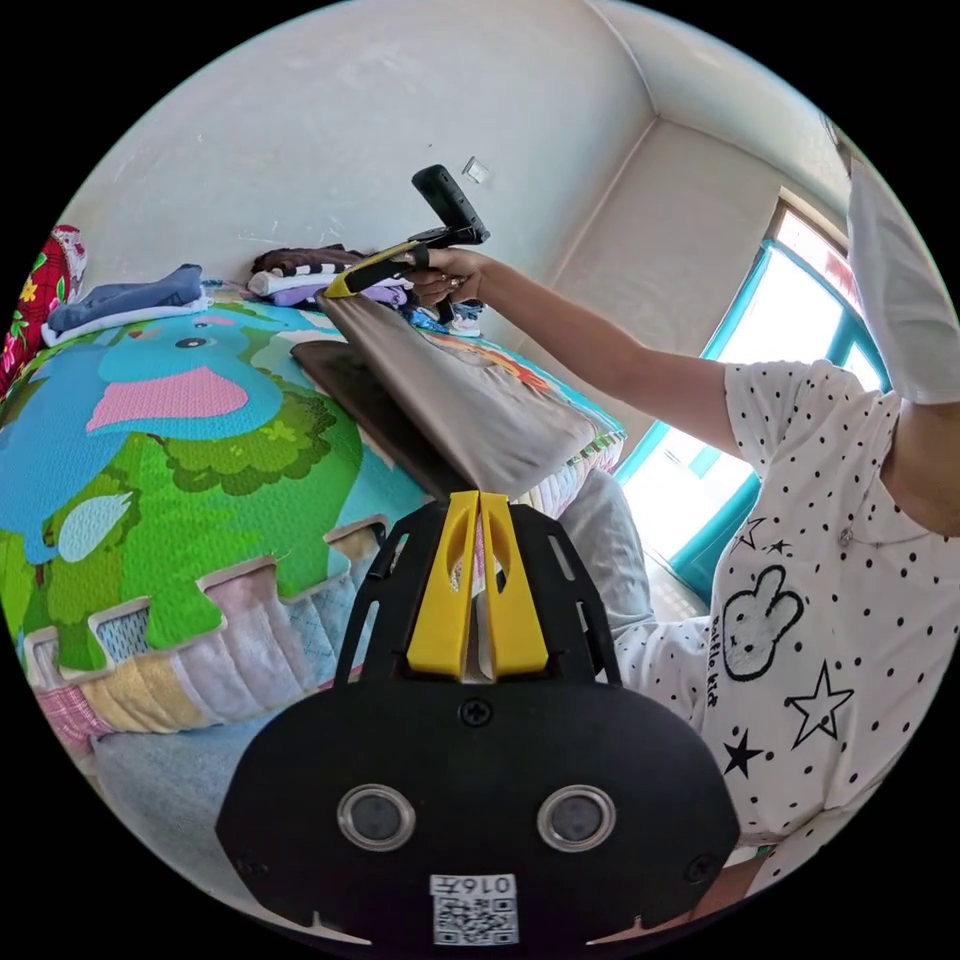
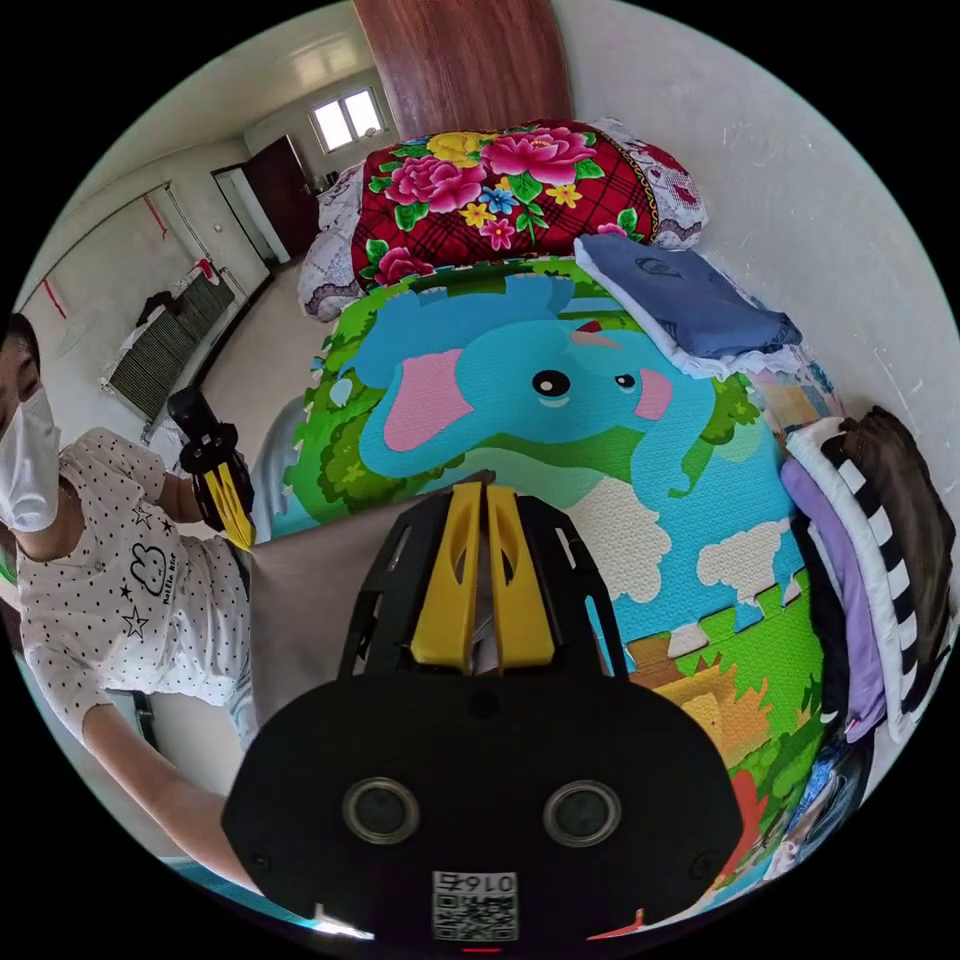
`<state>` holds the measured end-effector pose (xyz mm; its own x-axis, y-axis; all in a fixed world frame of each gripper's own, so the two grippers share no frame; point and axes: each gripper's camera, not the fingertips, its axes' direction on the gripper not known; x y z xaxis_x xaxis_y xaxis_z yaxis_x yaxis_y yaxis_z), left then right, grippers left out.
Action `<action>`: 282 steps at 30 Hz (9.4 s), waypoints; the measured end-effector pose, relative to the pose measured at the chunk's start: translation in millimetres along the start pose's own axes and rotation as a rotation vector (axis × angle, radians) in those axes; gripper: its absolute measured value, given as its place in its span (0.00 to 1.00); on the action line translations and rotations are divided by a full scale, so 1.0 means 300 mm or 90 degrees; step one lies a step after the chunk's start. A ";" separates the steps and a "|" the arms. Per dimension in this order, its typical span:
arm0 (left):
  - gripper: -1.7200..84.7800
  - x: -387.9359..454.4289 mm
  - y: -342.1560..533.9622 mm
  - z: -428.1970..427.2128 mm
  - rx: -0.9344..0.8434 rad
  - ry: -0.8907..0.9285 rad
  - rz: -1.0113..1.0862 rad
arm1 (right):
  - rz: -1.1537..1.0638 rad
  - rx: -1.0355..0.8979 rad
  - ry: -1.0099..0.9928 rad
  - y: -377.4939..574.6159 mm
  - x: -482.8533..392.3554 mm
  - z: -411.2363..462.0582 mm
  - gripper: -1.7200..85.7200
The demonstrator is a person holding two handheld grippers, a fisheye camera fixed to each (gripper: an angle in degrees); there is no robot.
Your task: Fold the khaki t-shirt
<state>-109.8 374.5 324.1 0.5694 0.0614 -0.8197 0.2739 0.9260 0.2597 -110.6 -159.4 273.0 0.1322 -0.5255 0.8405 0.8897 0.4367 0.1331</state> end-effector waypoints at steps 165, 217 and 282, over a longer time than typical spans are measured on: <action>0.01 -0.587 -1.146 0.102 -0.347 -0.096 -0.042 | -0.028 0.045 0.570 0.639 -2.428 1.051 0.03; 0.06 0.534 -0.451 0.116 -0.188 -0.263 0.169 | 0.490 0.176 0.572 1.909 -1.946 -0.030 0.03; 0.03 1.003 -0.875 0.545 -0.386 -0.518 0.524 | -0.015 -0.199 0.370 0.732 -1.565 0.317 0.03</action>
<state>116.4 89.1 92.9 0.7631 0.6430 0.0653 -0.6463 0.7579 0.0887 -18.9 252.7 -42.3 0.2469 -0.8794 0.4070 0.9688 0.2329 -0.0846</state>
